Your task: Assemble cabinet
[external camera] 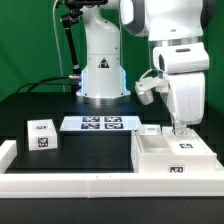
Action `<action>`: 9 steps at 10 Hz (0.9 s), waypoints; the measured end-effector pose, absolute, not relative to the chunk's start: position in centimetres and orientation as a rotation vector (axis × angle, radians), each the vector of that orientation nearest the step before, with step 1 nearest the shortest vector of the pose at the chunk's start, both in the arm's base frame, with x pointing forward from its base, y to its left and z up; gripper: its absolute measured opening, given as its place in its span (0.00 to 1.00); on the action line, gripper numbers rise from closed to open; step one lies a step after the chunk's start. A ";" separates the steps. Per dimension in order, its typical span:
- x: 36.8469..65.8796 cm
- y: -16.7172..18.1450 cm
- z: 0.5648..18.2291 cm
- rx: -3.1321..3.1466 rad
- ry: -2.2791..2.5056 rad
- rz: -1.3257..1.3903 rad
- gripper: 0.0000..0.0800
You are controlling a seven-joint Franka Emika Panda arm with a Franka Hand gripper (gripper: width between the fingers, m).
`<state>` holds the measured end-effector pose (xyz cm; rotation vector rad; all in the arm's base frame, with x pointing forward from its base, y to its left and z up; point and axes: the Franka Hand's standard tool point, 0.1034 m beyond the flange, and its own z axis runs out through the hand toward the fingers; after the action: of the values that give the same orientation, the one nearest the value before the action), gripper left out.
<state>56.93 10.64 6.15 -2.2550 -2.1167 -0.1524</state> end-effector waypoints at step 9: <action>58.1 10.5 6.2 -2.231 -2.137 -0.145 0.17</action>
Offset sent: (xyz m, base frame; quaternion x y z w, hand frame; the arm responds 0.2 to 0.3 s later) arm 0.0146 0.0097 0.0029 0.0088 0.0213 -0.0080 0.9997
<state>58.15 10.55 6.18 -2.2308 -2.1366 -0.1446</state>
